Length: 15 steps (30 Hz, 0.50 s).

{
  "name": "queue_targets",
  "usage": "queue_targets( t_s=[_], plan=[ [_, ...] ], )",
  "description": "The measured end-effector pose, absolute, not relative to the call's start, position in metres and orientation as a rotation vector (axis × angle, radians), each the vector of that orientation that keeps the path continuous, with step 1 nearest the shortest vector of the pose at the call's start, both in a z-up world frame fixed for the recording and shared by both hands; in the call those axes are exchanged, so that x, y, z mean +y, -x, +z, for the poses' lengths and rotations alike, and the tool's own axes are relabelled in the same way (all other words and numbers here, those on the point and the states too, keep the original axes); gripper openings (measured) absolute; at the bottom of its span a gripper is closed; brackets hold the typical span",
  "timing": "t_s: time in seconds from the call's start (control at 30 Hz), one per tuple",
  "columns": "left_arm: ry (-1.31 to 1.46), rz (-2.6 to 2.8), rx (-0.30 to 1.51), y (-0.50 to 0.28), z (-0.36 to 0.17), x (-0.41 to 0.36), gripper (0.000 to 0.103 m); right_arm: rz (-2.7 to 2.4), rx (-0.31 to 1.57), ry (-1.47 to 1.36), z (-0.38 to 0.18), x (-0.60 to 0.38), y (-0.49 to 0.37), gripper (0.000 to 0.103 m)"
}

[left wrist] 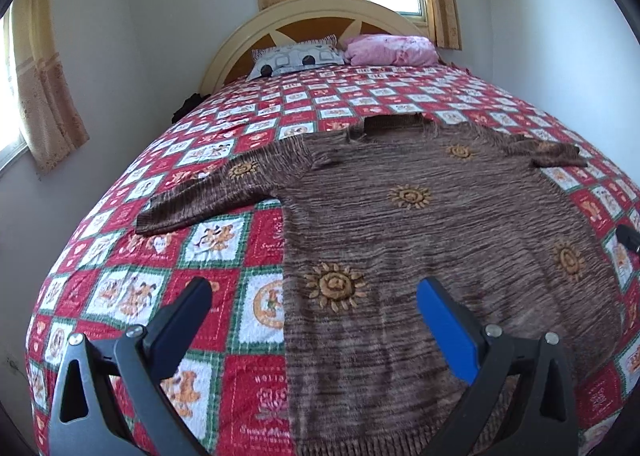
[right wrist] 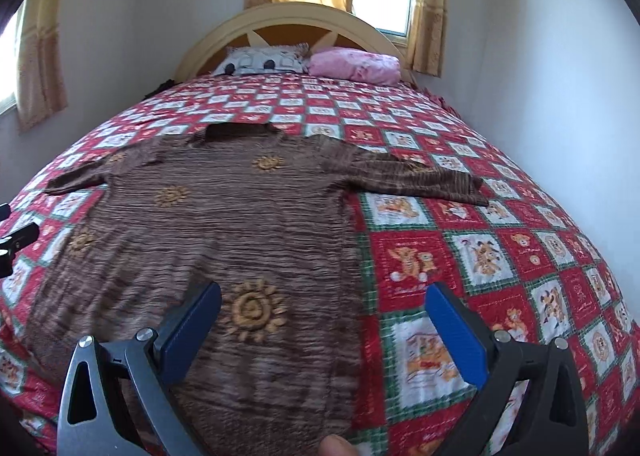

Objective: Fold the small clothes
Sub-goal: 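Lower the right tool toward the sweater sleeve nearest it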

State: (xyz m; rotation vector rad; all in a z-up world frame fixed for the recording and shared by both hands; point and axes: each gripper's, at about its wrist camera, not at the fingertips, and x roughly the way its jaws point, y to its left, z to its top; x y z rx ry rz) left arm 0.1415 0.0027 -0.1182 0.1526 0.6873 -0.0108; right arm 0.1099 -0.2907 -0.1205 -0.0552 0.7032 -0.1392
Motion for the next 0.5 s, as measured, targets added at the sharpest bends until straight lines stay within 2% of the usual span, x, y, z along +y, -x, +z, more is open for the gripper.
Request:
queue_targets(
  t_s=[0.5],
  plan=[
    [-0.234,0.074,0.691,-0.238,-0.128,0.012,0.103,-0.299,0.786,-0.027,-0.124,-0.405,-0.182,0.102]
  ],
)
